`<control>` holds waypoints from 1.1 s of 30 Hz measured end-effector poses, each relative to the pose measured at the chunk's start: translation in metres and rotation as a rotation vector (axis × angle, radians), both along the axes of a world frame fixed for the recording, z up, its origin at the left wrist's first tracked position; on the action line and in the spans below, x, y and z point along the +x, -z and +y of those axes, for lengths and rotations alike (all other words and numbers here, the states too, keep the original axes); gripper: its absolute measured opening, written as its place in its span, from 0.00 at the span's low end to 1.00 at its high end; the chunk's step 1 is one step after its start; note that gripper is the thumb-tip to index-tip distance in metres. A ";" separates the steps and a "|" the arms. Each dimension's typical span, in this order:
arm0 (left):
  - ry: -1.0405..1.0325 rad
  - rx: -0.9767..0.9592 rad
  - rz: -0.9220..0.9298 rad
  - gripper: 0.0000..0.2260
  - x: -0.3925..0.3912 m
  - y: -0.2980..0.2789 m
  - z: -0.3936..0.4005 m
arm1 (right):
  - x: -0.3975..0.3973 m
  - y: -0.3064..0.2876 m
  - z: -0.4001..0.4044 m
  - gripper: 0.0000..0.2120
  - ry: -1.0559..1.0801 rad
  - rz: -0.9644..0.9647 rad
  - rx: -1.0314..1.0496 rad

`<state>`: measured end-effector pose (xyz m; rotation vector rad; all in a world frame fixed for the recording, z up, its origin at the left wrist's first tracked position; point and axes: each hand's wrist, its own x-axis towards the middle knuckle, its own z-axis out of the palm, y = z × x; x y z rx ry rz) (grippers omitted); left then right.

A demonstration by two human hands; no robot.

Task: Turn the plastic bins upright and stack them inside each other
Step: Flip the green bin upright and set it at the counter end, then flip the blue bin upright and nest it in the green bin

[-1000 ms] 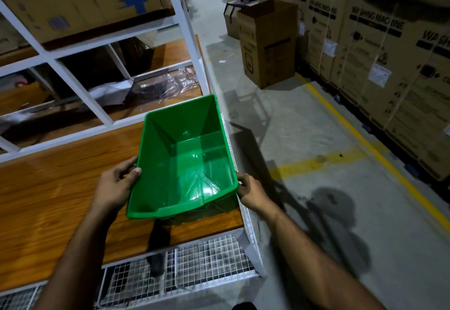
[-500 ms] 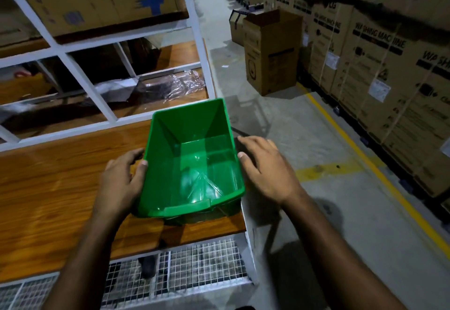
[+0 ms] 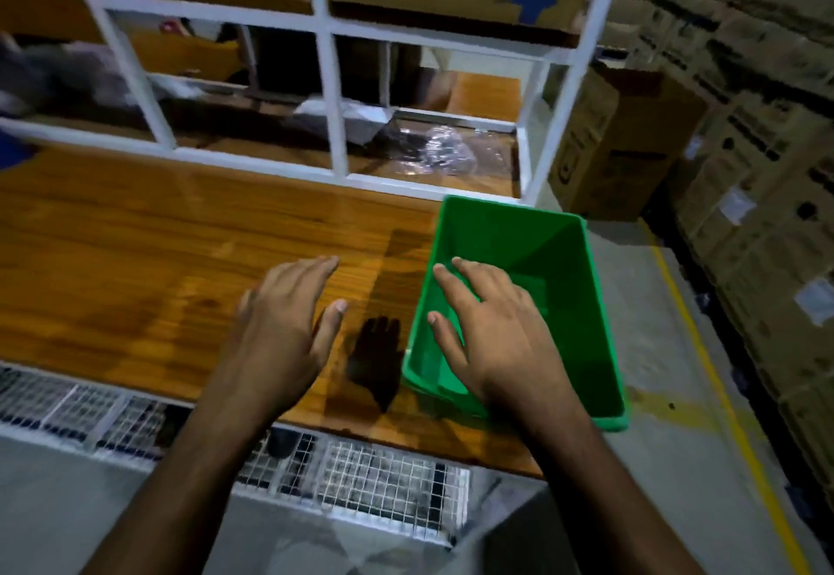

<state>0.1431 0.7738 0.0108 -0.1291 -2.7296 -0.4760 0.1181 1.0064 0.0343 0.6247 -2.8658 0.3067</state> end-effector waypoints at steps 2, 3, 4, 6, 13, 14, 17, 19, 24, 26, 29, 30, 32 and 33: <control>-0.063 -0.026 -0.012 0.24 0.005 0.002 -0.042 | -0.006 0.001 -0.044 0.26 -0.026 0.009 0.026; -0.105 -0.034 -0.019 0.24 0.008 0.002 -0.067 | -0.008 0.002 -0.070 0.27 -0.043 0.014 0.042; -0.145 -0.043 -0.023 0.23 0.012 0.004 -0.095 | -0.010 0.004 -0.099 0.27 -0.060 0.022 0.057; -0.208 -0.069 -0.046 0.22 0.018 0.007 -0.148 | -0.013 0.006 -0.154 0.27 -0.084 0.025 0.084; -0.390 -0.135 -0.131 0.23 0.052 0.013 -0.341 | -0.015 0.015 -0.358 0.28 -0.223 0.006 0.101; -0.407 -0.141 -0.133 0.23 0.055 0.011 -0.365 | -0.017 0.015 -0.384 0.28 -0.236 0.004 0.102; -0.452 -0.183 -0.132 0.22 0.054 0.003 -0.432 | -0.025 0.012 -0.452 0.27 -0.263 0.009 0.084; -0.472 -0.195 -0.131 0.21 0.052 0.003 -0.473 | -0.034 0.015 -0.494 0.27 -0.284 0.008 0.073; -0.520 -0.191 -0.161 0.25 0.028 0.009 -0.568 | -0.071 0.025 -0.600 0.26 -0.327 -0.018 0.029; -0.532 -0.181 -0.169 0.25 0.012 0.012 -0.607 | -0.093 0.031 -0.645 0.26 -0.346 -0.022 0.006; -0.560 -0.195 -0.181 0.25 -0.015 0.011 -0.671 | -0.127 0.034 -0.715 0.27 -0.378 -0.052 -0.029; -0.564 -0.208 -0.189 0.25 -0.025 0.008 -0.692 | -0.137 0.033 -0.736 0.27 -0.388 -0.065 -0.051; -0.565 -0.257 -0.205 0.25 -0.043 0.001 -0.730 | -0.153 0.029 -0.768 0.27 -0.387 -0.063 -0.103; -0.561 -0.289 -0.211 0.25 -0.053 -0.003 -0.751 | -0.163 0.028 -0.783 0.26 -0.382 -0.054 -0.134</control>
